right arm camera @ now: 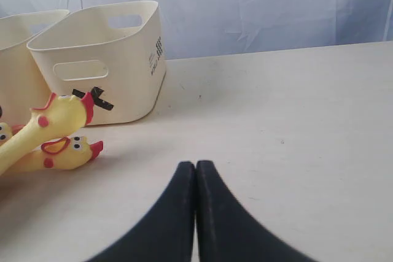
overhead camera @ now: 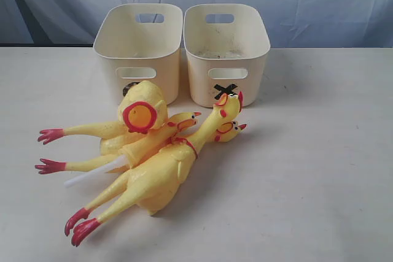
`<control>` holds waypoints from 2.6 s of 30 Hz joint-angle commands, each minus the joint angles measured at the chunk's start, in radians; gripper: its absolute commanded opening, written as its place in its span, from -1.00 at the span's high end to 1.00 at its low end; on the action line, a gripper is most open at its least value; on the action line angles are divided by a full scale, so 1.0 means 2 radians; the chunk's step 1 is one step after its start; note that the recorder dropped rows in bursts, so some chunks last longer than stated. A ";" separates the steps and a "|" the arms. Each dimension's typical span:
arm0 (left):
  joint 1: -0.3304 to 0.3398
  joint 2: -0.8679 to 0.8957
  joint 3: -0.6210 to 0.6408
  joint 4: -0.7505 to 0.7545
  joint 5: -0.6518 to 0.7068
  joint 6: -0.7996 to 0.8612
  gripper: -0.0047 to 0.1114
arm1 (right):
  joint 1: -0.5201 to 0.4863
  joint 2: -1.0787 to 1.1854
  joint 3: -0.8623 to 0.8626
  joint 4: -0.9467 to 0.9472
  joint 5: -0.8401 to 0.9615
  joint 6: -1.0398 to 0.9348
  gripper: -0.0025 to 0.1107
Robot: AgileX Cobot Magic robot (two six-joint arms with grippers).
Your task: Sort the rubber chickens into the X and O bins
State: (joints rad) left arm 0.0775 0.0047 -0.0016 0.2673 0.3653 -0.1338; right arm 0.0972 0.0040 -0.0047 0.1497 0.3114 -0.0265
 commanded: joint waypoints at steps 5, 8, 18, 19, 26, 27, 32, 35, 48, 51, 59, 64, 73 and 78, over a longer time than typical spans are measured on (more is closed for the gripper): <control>0.000 -0.002 0.001 0.001 -0.001 0.000 0.92 | 0.001 -0.002 0.002 -0.003 -0.003 -0.002 0.96; 0.000 -0.002 0.001 0.001 -0.001 0.000 0.92 | 0.001 -0.002 0.002 -0.003 -0.003 -0.002 0.96; 0.000 -0.002 0.001 0.001 -0.001 0.000 0.92 | 0.001 -0.002 0.002 -0.003 -0.003 -0.002 0.96; 0.000 -0.002 0.001 0.001 -0.001 0.000 0.92 | 0.001 -0.002 0.002 -0.003 -0.003 -0.002 0.96; 0.000 -0.002 0.001 0.001 -0.001 0.000 0.92 | 0.001 -0.002 0.002 -0.003 -0.003 -0.002 0.96; 0.000 -0.002 0.001 0.001 -0.001 0.000 0.92 | 0.001 -0.002 0.002 -0.003 -0.003 -0.002 0.96; 0.000 -0.002 0.001 0.001 -0.001 0.000 0.92 | 0.001 -0.002 0.002 -0.003 -0.003 -0.002 0.96; 0.000 -0.002 0.001 0.001 -0.001 0.000 0.92 | 0.001 -0.002 0.002 -0.003 -0.003 -0.002 0.96; 0.000 -0.002 0.001 0.001 -0.001 0.000 0.92 | 0.001 -0.002 0.002 -0.003 -0.003 -0.002 0.96; 0.000 -0.002 0.001 0.001 -0.001 0.000 0.92 | 0.001 -0.002 0.002 -0.003 -0.003 -0.002 0.96; 0.000 -0.002 0.001 0.001 -0.001 0.000 0.92 | 0.001 -0.002 0.002 0.054 -0.050 0.000 0.96; 0.000 -0.002 0.001 0.001 -0.001 0.000 0.92 | 0.001 -0.002 0.002 0.088 -0.072 0.000 0.96; 0.000 -0.002 0.001 0.004 -0.001 0.000 0.92 | 0.001 -0.002 0.002 0.147 -0.134 0.001 0.96; 0.000 -0.002 0.001 0.004 -0.001 0.000 0.92 | 0.001 -0.002 0.002 0.153 -0.199 0.001 0.96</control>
State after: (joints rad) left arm 0.0775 0.0047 -0.0016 0.2673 0.3653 -0.1338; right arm 0.0972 0.0040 -0.0047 0.4458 -0.0175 -0.0229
